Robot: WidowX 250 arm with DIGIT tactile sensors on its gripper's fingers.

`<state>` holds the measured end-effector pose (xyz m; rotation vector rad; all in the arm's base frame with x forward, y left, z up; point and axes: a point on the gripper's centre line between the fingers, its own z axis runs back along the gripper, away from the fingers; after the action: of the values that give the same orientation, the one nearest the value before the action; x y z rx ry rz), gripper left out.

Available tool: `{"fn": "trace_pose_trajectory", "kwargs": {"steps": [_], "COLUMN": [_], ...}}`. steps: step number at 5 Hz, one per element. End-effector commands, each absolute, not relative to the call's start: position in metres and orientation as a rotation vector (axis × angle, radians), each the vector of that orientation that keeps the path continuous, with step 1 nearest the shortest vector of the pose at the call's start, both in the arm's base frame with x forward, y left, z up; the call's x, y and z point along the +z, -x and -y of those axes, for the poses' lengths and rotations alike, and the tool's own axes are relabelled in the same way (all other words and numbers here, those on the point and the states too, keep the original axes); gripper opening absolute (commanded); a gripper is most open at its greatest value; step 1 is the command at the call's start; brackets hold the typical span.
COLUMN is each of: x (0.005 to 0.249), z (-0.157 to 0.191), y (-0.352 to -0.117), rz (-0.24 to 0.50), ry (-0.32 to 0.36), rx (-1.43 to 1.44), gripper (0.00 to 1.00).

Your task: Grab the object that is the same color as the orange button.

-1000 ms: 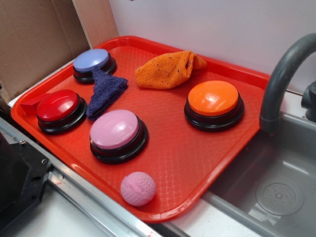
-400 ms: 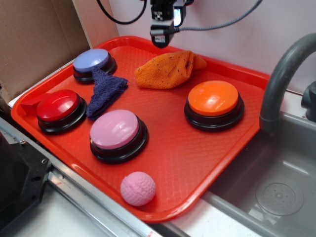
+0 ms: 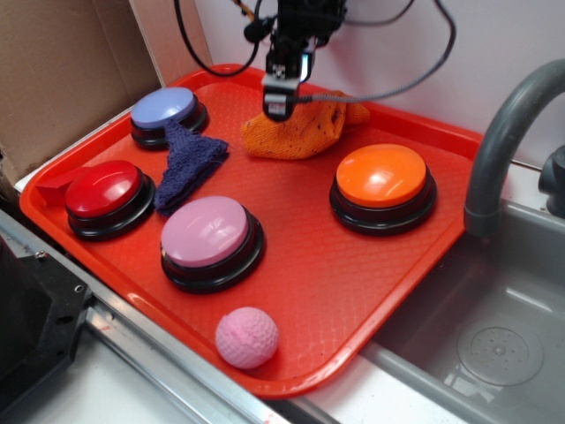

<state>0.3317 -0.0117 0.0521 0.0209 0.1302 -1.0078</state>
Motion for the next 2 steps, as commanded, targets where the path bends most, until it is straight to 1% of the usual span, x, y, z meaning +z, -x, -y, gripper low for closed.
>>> {"fn": "trace_pose_trajectory", "kwargs": {"steps": [1,2], "x": [0.021,0.008], "z": [0.01,0.014], "y": [-0.327,-0.326], "rz": [-0.134,-0.17], "ry": [-0.088,-0.086], "rx": [-0.961,-0.98], "gripper": [1.0,0.0]}}
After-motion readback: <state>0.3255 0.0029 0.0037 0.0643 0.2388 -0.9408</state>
